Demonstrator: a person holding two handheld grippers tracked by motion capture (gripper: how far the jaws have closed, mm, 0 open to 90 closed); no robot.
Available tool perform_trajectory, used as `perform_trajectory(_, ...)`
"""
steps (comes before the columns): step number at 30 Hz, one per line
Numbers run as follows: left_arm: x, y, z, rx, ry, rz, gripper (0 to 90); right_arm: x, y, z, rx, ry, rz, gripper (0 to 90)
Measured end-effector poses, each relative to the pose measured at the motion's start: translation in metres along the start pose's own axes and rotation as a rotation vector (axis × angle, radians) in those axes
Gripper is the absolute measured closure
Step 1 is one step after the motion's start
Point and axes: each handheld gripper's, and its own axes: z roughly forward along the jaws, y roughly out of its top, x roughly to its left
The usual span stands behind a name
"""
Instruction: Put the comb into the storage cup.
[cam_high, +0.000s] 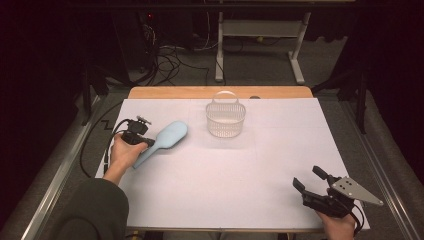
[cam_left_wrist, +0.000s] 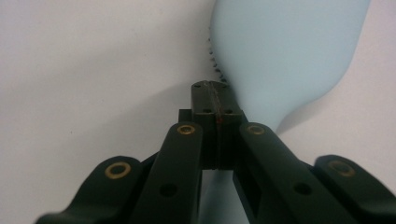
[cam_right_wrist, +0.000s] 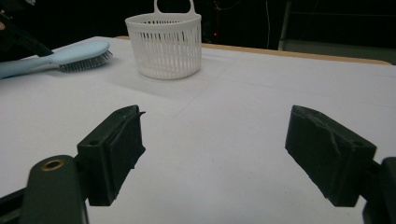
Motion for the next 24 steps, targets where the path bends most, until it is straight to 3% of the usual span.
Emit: perform_trajectory(24,-0.009,-0.017,-0.005,-0.025,-0.040,-0.029,90.0,0.000,0.000,0.000,-0.002,-0.001,0.001,19.5)
